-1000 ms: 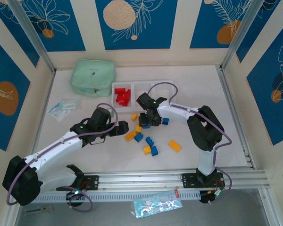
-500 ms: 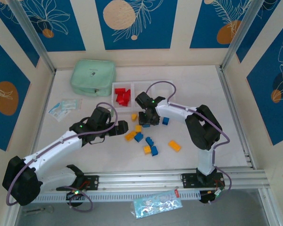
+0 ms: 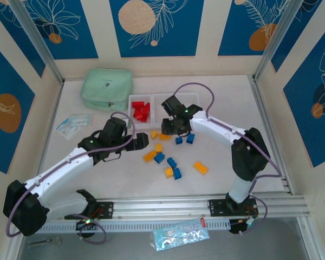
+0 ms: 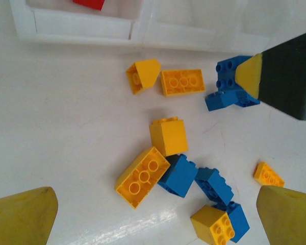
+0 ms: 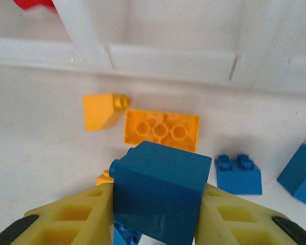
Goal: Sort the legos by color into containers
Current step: Place the lego in the container.
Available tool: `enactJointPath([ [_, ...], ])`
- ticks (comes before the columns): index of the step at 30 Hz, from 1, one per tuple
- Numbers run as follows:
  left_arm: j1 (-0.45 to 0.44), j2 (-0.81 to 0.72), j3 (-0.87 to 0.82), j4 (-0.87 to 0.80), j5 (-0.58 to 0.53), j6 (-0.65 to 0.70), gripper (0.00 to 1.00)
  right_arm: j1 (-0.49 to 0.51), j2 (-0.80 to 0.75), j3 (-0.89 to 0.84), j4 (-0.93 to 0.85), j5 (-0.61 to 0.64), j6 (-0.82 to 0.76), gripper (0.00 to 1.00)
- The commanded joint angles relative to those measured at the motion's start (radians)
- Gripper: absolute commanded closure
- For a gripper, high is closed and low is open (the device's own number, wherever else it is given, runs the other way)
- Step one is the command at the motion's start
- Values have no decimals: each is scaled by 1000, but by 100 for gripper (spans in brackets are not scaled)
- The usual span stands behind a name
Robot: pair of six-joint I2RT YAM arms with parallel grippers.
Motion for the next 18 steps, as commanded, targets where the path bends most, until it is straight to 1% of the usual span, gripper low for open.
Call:
enactJointPath([
  [1,18,29,50,7,-28,28,1,-33,51,99,4,-25,-53,62],
  [3,25,46,61,18,-40,23,1,-43,110,160,16,-30,-79,62],
  [6,32,67,78,21,-54,18,1,-50,220,283,0,11,-111,62],
  [10,41,71,82,24,-64,7,1,-67,327,404,6,20,-149,59],
  [11,43,72,83,24,-65,5,1,-71,346,429,6,16,-155,56],
  [12,45,74,86,20,-66,5,1,-75,366,461,-11,18,-160,49],
  [15,46,64,93,2,-73,5,1,-79,378,505,-34,26,-175,45],
  [16,46,60,91,5,-71,8,1,-80,366,502,-31,26,-179,41],
  [18,46,53,93,-1,-65,14,1,-79,328,485,-27,28,-185,37],
])
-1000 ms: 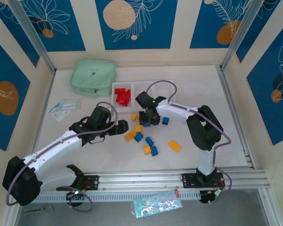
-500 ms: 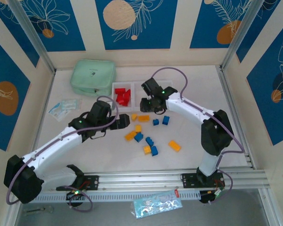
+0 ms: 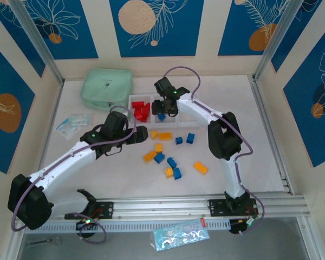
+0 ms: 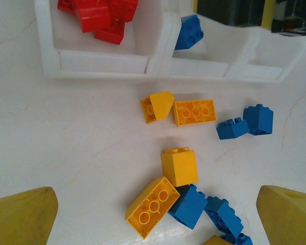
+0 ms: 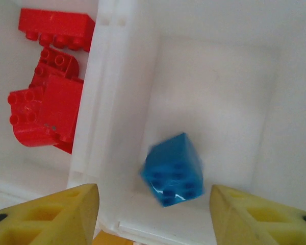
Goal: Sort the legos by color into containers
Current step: Place the lego in the container, then pick up the lego from the center of the table.
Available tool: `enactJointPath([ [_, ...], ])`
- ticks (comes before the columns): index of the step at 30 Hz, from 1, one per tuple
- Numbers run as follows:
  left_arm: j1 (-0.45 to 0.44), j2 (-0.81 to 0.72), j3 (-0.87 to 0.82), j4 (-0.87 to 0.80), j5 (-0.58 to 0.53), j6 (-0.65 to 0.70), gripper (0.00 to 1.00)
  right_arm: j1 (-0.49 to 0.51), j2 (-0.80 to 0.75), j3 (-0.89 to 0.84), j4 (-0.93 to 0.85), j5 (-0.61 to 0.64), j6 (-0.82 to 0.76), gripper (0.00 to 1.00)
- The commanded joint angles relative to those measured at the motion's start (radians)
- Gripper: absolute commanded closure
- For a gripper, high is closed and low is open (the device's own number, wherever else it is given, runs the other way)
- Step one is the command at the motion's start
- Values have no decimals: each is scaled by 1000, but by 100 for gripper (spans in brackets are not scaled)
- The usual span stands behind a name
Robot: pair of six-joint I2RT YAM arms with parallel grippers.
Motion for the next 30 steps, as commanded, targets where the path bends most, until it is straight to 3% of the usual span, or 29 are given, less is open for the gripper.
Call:
enactJointPath([
  [1,10,-15,37,-20,-10,4,1,-4,-85,3,-19,8,-29,37],
  [7,-4,-53,13,-19,38,-16,1,1,-290,-258,23,-32,-26,37],
  [13,-55,-88,-53,28,74,-29,1,9,-377,-440,-33,-44,-61,35],
  [24,-176,-75,-112,94,23,-78,1,15,-348,-557,-27,-26,-94,35],
  [30,-197,-59,-129,129,11,-116,1,29,-303,-557,-7,9,-108,40],
])
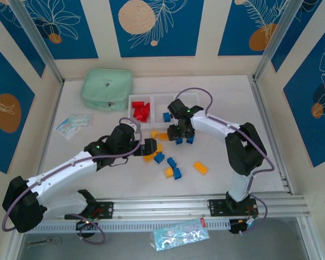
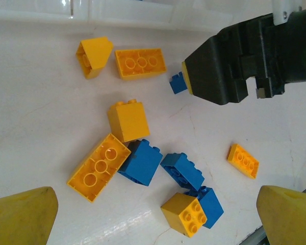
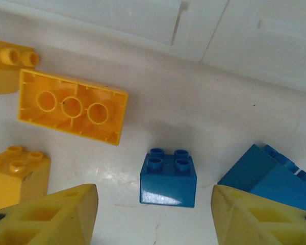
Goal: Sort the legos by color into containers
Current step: Pick up the lego from the center of the table.
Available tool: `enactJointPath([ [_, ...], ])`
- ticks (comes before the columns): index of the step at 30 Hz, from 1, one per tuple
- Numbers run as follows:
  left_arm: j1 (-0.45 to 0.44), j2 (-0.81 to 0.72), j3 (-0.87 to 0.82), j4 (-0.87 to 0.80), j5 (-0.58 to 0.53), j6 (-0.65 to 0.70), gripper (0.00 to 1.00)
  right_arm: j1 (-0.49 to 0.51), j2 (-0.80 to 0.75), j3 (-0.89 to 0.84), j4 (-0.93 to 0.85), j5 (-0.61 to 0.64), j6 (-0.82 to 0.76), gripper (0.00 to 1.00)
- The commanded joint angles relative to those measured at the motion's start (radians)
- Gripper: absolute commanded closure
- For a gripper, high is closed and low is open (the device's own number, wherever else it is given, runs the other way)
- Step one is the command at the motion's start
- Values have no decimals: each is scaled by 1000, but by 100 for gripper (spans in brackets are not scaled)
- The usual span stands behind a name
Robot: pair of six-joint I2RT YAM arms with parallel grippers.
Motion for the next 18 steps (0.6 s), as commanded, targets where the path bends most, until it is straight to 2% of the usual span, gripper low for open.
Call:
enactJointPath([
  [1,-12,6,-16,29,-29,-36,1,15,18,-8,16,19,-21,40],
  [12,-12,5,-28,35,-38,-45,1,24,58,-34,35,70,-23,48],
  [18,-12,14,-24,35,-41,-45,1,36,64,-36,45,75,-17,57],
])
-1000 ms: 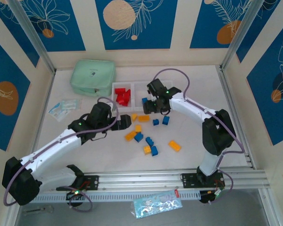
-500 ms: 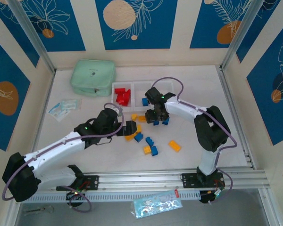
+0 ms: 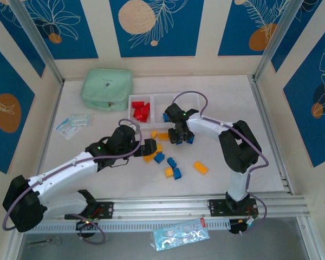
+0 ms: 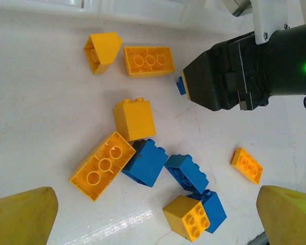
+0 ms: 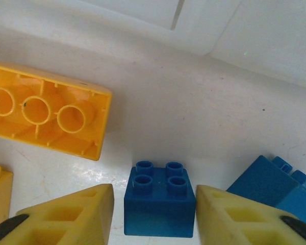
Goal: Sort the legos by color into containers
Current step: Pick up the lego from the center of the table, then place the lego in the container.
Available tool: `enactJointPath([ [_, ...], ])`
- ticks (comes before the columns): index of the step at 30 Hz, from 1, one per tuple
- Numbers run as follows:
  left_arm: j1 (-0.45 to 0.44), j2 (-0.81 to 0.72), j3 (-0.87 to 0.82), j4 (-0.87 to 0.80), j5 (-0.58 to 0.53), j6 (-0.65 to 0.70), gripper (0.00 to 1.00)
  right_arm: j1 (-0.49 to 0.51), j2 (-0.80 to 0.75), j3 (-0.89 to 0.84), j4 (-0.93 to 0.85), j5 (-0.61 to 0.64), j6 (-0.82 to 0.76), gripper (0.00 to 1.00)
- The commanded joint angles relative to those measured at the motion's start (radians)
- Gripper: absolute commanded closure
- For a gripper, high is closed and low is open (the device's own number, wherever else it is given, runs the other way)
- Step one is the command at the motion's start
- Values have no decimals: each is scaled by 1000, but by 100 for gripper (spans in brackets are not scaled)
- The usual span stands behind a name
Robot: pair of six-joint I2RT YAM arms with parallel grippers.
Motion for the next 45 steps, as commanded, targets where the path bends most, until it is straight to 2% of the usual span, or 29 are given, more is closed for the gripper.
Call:
enactJointPath([
  [1,-10,12,-3,18,-23,-3,1,12,16,-11,6,17,-4,59],
  [3,-9,13,1,11,-25,-3,1,12,11,-4,2,22,-5,63],
  [11,-6,-4,19,-17,-47,18,1,25,-64,37,-44,14,-8,66],
  [18,37,-1,85,-103,-70,83,1,23,-86,175,-78,-59,-9,66],
  [22,83,5,107,-111,-51,110,1,20,-11,272,-37,-17,-19,66],
  [31,169,18,143,-124,-46,145,1,2,267,599,-22,56,-46,64],
  [35,187,22,146,-121,-35,144,1,-22,329,691,-61,51,-29,56],
  [41,190,17,149,-124,-28,151,1,-20,223,617,-33,34,-63,47],
  [45,188,5,135,-96,23,147,1,-50,79,454,-9,-13,-26,46],
])
